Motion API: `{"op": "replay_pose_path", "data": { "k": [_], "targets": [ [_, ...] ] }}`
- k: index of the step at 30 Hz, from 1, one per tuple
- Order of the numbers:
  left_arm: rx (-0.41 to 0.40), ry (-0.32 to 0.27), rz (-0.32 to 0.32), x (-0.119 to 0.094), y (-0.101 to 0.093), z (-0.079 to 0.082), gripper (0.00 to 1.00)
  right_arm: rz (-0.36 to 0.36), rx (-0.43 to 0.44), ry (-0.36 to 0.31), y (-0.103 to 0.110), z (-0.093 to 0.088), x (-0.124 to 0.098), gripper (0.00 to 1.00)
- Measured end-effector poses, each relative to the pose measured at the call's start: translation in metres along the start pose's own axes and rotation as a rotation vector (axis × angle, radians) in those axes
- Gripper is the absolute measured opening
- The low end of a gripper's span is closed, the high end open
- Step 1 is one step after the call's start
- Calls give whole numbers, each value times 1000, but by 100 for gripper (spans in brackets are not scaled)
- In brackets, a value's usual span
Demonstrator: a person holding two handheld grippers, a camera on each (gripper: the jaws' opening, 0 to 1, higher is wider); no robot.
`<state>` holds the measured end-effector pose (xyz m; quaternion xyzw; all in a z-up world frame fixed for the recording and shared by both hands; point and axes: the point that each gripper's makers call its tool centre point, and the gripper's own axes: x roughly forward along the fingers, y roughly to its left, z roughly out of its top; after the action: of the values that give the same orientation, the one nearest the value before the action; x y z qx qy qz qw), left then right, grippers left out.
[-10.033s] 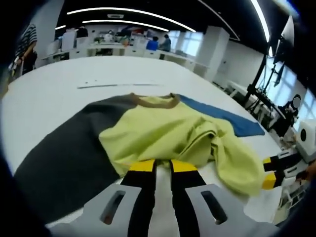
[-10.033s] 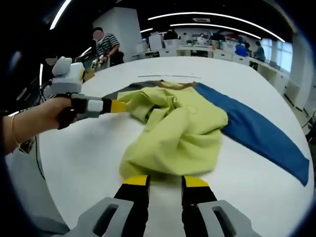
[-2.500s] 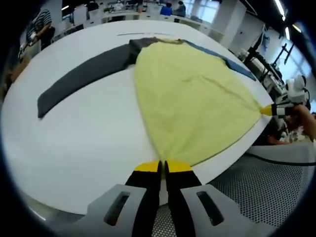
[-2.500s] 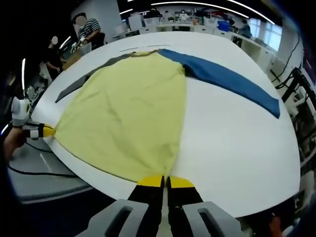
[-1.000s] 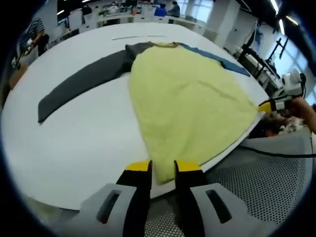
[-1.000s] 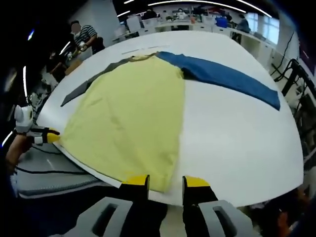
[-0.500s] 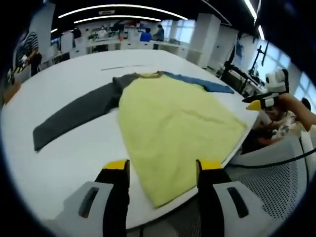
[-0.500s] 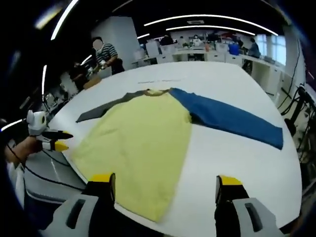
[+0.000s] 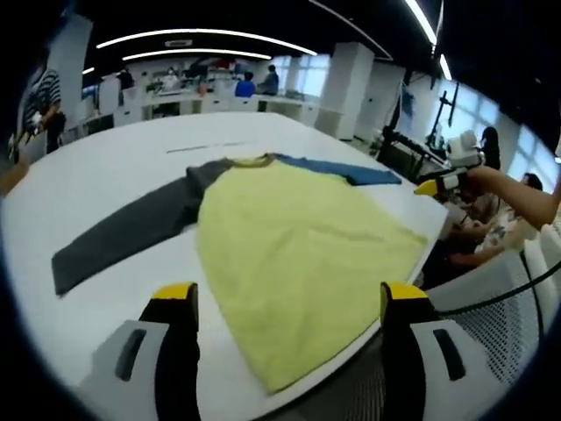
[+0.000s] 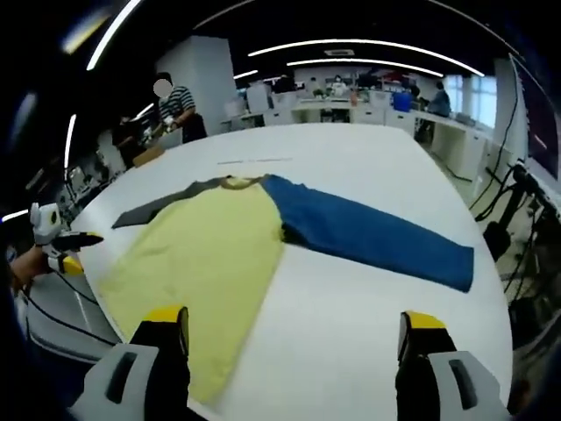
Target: Fold the garment on the visible template until the final outline fits inside the template.
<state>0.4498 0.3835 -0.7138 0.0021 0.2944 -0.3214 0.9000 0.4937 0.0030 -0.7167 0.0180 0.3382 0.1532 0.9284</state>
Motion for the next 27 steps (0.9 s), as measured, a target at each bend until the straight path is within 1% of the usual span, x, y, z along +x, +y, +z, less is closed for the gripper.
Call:
{"op": "replay_pose_path", "data": {
  "k": [1, 2, 6, 8, 11, 15, 17, 20, 23, 27],
  "targets": [
    [2, 0, -2, 1, -1, 0, 86, -6, -6, -13, -5, 4, 1, 99],
    [11, 3, -3, 2, -1, 1, 87, -37, -2, -45, -16, 10, 2, 99],
    [41, -4, -18, 5, -3, 4, 96, -57, 11, -65, -34, 18, 3, 99],
    [46, -19, -25, 5, -4, 7, 97, -69, 11, -83, -43, 23, 3, 99],
    [48, -33, -27, 5, -3, 11, 99, -84, 38, -116, -57, 35, 2, 99],
    [61, -21, -30, 6, -2, 10, 99, -105, 49, -100, -72, 38, 5, 97],
    [63, -22, -30, 7, -2, 10, 99, -116, 70, -100, -79, 38, 7, 95],
    [31, -42, -33, 7, 0, 13, 99, -134, 92, -84, -92, 36, 13, 93],
    [11, -57, -24, 6, 2, 15, 99, -150, 123, -86, -102, 35, 17, 89],
    [-21, -72, -22, 4, 6, 17, 99, -190, 143, -64, -121, 29, 23, 84]
  ]
}}
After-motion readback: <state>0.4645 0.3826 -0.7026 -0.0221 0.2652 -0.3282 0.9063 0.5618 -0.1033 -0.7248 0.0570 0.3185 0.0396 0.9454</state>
